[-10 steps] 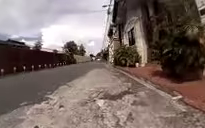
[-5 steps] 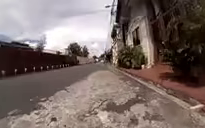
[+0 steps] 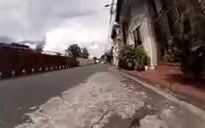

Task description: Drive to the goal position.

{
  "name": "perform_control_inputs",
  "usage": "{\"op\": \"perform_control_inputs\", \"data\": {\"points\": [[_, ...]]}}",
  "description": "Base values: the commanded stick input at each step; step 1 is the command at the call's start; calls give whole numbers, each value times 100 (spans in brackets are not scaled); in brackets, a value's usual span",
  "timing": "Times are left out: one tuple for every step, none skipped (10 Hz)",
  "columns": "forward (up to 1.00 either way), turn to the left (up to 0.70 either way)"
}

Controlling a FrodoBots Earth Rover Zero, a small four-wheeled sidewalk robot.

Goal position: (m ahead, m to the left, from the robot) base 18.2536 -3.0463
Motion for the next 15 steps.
{"op": "perform_control_inputs", "data": {"points": [[70, 0], [70, 0], [70, 0], [70, 0], [70, 0], [70, 0], [70, 0], [70, 0], [70, 0], [70, 0], [70, 0], [70, 0], [70, 0], [70, 0], [70, 0]]}}
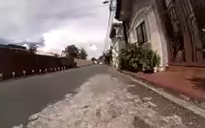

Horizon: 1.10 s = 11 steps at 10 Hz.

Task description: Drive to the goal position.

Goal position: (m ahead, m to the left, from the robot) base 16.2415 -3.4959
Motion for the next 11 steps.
{"op": "perform_control_inputs", "data": {"points": [[70, 0], [70, 0], [70, 0], [70, 0], [70, 0], [70, 0], [70, 0], [70, 0], [70, 0], [70, 0], [70, 0]]}}
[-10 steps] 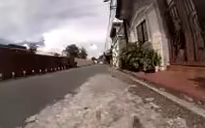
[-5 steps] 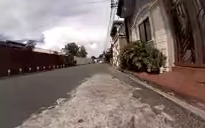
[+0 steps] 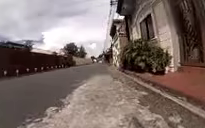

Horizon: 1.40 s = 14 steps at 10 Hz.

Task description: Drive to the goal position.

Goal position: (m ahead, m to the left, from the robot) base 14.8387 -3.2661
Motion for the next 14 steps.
{"op": "perform_control_inputs", "data": {"points": [[70, 0], [70, 0], [70, 0], [70, 0], [70, 0], [70, 0], [70, 0], [70, 0], [70, 0], [70, 0], [70, 0], [70, 0], [70, 0], [70, 0]]}}
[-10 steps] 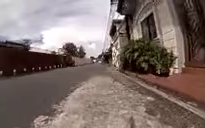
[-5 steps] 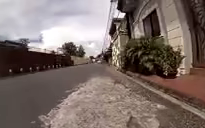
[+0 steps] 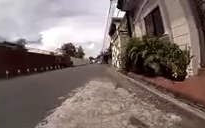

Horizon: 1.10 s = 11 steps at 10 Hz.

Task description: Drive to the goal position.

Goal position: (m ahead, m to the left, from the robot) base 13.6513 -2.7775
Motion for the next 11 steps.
{"op": "perform_control_inputs", "data": {"points": [[70, 0], [70, 0], [70, 0], [70, 0], [70, 0], [70, 0], [70, 0], [70, 0], [70, 0], [70, 0], [70, 0]]}}
